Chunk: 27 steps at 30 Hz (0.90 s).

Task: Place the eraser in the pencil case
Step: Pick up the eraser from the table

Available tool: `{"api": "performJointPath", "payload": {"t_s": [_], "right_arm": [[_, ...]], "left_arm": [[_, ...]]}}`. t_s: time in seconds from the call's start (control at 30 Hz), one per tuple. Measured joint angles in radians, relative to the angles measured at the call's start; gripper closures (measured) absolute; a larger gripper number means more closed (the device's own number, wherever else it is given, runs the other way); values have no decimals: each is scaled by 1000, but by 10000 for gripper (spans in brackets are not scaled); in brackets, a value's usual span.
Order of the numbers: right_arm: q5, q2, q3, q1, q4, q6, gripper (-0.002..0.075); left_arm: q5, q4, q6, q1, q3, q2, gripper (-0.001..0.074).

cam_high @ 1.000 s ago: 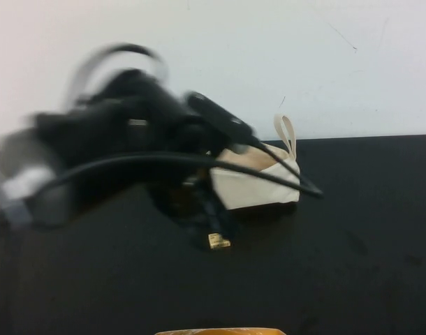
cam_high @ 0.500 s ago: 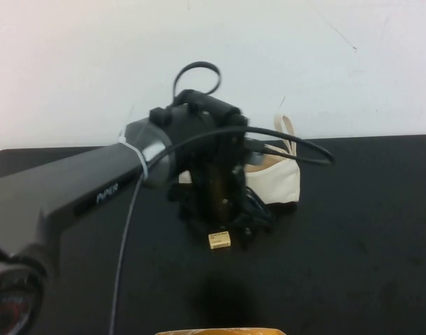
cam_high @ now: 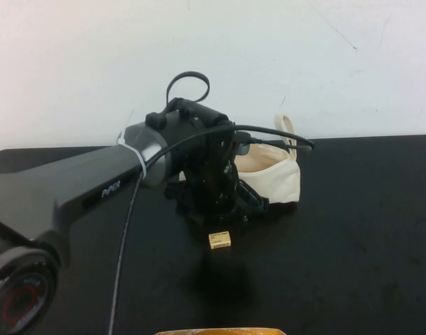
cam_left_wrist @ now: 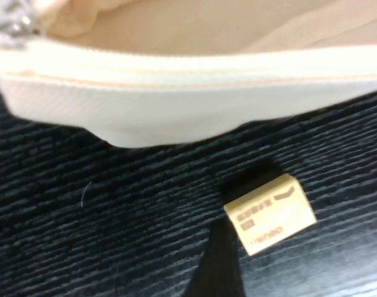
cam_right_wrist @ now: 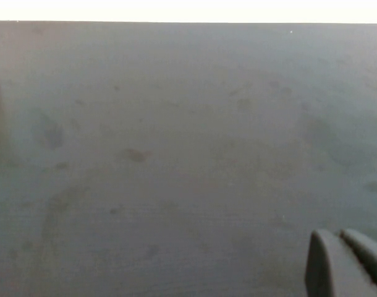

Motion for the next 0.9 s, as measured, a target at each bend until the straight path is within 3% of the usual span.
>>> {"api": "performJointPath", "payload": {"t_s": [0.2,0.47,0.9], "right_arm": [[0,0,0,0,0,0,727],[0,0,0,0,0,0,727],[0,0,0,0,0,0,727]], "left_arm": [[0,-2,-9,0,0,41,188],[-2,23,-79,0,0,63,268],[-6,44,-124,0,0,95,283]]}}
